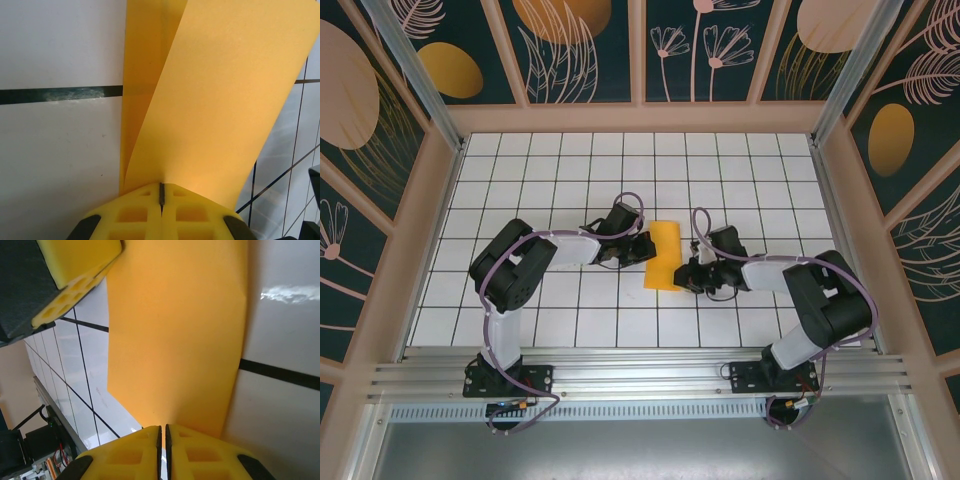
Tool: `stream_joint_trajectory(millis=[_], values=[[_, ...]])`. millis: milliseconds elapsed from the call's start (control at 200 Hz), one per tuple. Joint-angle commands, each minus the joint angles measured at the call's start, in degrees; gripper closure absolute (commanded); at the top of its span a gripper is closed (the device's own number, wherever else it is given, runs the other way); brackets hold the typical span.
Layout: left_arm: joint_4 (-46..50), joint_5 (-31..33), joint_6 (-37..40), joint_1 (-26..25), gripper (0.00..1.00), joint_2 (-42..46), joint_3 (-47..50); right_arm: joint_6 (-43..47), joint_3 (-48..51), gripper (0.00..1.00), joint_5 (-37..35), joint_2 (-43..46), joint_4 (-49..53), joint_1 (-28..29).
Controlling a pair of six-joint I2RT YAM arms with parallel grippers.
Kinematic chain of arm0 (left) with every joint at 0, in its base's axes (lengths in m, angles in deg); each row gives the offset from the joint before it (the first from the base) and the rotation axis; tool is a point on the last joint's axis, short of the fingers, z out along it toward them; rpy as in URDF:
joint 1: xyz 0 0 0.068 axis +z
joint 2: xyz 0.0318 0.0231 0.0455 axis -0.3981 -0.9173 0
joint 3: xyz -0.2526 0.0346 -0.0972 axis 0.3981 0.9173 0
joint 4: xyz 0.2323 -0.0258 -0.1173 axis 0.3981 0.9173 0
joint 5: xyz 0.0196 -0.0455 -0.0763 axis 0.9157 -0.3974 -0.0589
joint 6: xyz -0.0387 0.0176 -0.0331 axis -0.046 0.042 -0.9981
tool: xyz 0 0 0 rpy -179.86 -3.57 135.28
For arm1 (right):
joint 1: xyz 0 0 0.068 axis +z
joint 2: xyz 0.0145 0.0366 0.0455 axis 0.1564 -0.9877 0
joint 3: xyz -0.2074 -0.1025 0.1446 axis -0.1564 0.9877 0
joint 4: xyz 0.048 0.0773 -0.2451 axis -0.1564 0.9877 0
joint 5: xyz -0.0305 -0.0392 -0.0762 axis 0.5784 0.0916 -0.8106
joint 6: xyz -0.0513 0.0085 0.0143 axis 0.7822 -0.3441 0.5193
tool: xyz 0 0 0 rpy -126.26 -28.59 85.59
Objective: Fold a paper plane with a square sheet of paper (pick it up from the middle)
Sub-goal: Fold the square sheet of paper in half at the center of the table.
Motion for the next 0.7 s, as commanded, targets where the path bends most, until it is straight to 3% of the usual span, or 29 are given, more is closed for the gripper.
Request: stream_joint_trajectory(millis=[0, 125, 410, 696], values=[[4.26, 2.43, 1.38, -0.34, 1.0, -2.66, 1.6, -0.7, 1.54, 0.86, -0.51, -1.7, 0.4, 1.1], [4.26, 2.39, 1.38, -0.34, 1.0, -2.66, 1.68, -0.18, 1.07, 0.87, -1.83, -3.31, 2.4, 1.05], [4.86, 2.78, 1.95, -0.35, 1.0, -2.65, 1.51, 2.01, -9.48, 0.87, -3.48, 3.83, 7.48, -2.44], [5.03, 2.78, 2.09, -0.3, 1.0, -2.8, 1.1, 4.16, -14.69, 0.87, -1.53, -5.6, 2.93, -6.05]])
